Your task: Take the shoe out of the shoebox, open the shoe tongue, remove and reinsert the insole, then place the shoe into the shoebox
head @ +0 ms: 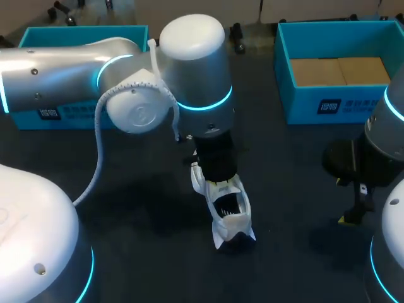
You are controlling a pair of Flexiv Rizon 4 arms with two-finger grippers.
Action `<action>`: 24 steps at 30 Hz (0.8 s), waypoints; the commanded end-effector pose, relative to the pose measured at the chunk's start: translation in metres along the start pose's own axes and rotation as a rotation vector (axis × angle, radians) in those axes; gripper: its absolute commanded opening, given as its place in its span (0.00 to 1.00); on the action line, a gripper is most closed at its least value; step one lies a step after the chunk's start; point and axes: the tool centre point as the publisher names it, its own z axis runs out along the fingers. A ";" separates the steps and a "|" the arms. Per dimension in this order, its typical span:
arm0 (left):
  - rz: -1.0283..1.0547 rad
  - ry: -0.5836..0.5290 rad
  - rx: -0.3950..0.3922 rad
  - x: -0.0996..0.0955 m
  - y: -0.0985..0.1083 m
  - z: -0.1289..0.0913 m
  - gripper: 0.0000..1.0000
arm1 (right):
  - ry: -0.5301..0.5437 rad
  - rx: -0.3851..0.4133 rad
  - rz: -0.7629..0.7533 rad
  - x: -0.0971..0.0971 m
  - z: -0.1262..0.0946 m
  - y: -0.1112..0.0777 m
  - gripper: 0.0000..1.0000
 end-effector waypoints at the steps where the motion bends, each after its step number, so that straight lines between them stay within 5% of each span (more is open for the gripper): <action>1: 0.005 0.008 -0.002 0.003 -0.007 0.008 0.30 | -0.003 -0.001 0.000 0.002 0.001 -0.001 1.00; 7: 0.006 0.049 -0.011 0.002 -0.013 0.028 0.30 | -0.003 -0.001 0.000 0.002 0.001 -0.001 1.00; 19: -0.068 -0.052 -0.035 0.006 0.008 -0.041 0.36 | -0.003 -0.001 0.000 0.002 0.001 -0.001 1.00; 23: -0.159 -0.017 -0.039 0.007 0.011 -0.053 0.51 | -0.003 -0.001 0.000 0.002 0.001 -0.001 1.00; 24: -0.180 0.007 -0.018 0.007 0.011 -0.056 0.89 | -0.003 -0.001 0.000 0.002 0.001 -0.001 1.00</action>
